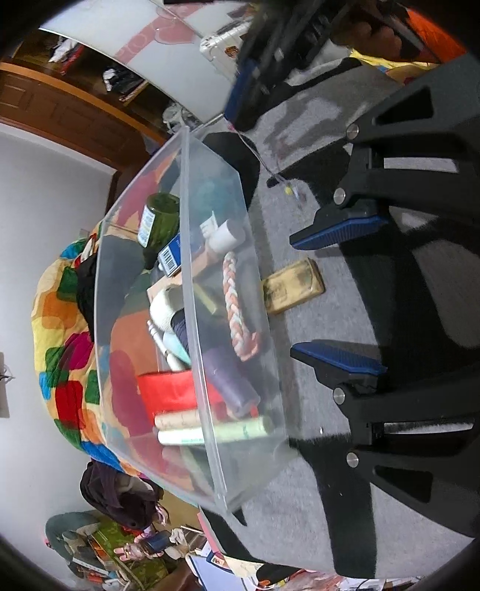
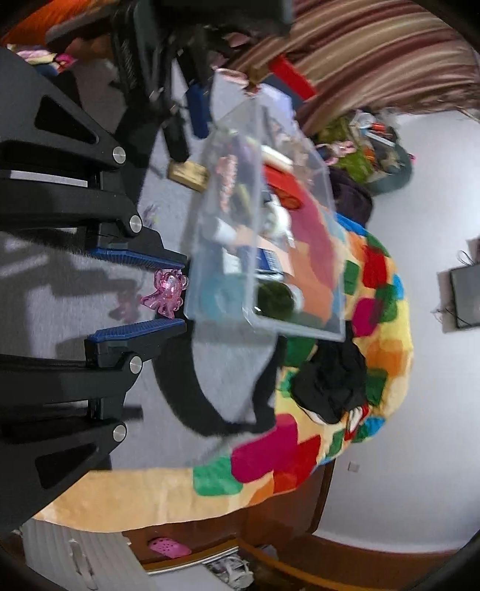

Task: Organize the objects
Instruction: 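Grasp the gold tin with the left gripper while the right gripper grasps the pink hair clip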

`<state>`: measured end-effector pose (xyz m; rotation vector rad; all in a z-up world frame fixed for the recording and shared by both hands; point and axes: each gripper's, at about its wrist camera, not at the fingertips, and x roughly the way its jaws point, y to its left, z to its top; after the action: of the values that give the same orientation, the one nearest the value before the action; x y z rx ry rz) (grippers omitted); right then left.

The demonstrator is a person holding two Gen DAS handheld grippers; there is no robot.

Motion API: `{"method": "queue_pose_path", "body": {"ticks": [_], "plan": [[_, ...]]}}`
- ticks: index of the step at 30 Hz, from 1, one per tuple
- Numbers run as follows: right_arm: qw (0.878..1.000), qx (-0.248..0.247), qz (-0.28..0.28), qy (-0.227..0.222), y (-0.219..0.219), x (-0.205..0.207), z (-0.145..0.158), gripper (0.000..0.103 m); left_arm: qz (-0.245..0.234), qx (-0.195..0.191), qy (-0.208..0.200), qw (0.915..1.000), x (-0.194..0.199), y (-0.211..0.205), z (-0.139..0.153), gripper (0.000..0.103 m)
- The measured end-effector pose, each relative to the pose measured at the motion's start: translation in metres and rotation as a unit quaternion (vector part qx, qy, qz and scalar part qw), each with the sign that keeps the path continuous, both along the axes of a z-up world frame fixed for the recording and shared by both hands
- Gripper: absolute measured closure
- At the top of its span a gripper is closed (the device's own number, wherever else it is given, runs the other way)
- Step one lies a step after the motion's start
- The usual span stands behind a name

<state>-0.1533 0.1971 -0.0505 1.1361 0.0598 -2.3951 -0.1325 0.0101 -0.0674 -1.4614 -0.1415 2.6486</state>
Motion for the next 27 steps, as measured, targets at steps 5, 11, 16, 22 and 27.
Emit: {"method": "queue_pose_path", "body": {"ticks": [5,11,16,22,27], "plan": [[1.000,-0.016,0.011,0.004,-0.001,0.007,0.010,0.078,-0.001,-0.012,-0.015,0.9998,-0.011,0.011,-0.007,0.051],[0.999,-0.018,0.044,0.003,-0.020,0.017,0.007,0.078,0.013,-0.018,-0.016,0.9996,-0.016,0.012,-0.015,0.075],[0.998,-0.022,0.055,0.001,-0.028,0.020,0.007,0.078,0.012,-0.006,-0.008,0.9999,-0.006,0.006,-0.014,0.077],[0.997,-0.055,0.051,0.002,-0.032,0.012,0.021,0.078,0.006,0.010,0.010,0.9999,0.009,0.001,-0.003,0.078],[0.996,-0.073,0.052,0.014,-0.039,0.005,0.038,0.078,0.006,0.025,0.039,0.9989,0.020,-0.006,0.017,0.081]]}}
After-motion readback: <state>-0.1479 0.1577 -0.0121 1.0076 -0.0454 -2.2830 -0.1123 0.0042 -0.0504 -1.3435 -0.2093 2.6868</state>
